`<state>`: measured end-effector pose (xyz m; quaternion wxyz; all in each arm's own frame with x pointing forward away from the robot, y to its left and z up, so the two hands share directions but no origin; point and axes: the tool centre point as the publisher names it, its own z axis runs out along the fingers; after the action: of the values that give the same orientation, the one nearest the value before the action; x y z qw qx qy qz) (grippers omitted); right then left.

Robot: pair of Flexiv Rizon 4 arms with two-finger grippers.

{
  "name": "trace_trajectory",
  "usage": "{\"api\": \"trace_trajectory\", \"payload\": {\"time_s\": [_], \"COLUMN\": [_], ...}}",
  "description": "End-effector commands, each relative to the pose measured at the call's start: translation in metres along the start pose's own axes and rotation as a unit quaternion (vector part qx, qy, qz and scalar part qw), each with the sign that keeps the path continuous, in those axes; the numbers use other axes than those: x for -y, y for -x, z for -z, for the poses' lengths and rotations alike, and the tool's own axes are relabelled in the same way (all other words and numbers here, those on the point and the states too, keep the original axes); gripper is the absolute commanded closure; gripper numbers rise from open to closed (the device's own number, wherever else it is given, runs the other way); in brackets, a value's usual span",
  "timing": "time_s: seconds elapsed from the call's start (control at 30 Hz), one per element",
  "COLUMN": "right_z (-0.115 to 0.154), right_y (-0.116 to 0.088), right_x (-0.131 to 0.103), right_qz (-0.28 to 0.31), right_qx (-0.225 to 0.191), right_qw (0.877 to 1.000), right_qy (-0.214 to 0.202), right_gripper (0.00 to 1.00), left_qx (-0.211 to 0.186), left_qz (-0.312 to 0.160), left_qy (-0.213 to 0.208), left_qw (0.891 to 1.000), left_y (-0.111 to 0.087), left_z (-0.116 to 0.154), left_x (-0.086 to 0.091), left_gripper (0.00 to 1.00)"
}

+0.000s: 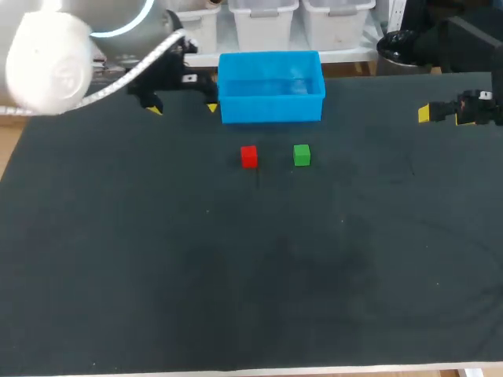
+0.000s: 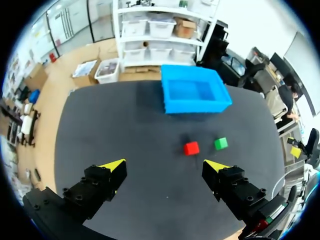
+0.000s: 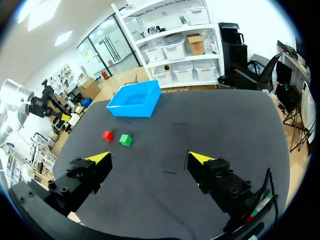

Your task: Use the left arm to pick the red cube and place it into the blue plastic box first, then use the right arm to grasp the green cube and put it into the same blue plastic box after the first action is fully finished.

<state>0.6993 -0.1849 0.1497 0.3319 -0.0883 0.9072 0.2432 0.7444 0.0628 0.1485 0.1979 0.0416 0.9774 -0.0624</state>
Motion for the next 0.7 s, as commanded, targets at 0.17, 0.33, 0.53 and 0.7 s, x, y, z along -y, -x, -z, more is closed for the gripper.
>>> {"api": "trace_trajectory", "payload": {"time_s": [0.17,0.33,0.53,0.7], "right_z": [0.000,0.000,0.000,0.000], "right_y": [0.000,0.000,0.000,0.000], "right_x": [0.000,0.000,0.000,0.000], "right_qz": [0.000,0.000,0.000,0.000], "right_qx": [-0.001,-0.001,-0.001,-0.001], "right_qw": [1.000,1.000,1.000,1.000], "right_qy": [0.000,0.000,0.000,0.000], "right_gripper": [0.00,0.00,0.00,0.00], "left_qx": [-0.036,-0.048,-0.057,-0.057], "left_qz": [0.011,0.037,0.050,0.053], "left_qy": [0.089,0.101,0.098,0.101], "left_qw": [0.995,0.993,0.992,0.992], "left_y": [0.014,0.016,0.013,0.013], "left_z": [-0.017,-0.024,-0.030,-0.035], "left_x": [0.021,0.026,0.036,0.046], "left_gripper": [0.00,0.00,0.00,0.00]}}
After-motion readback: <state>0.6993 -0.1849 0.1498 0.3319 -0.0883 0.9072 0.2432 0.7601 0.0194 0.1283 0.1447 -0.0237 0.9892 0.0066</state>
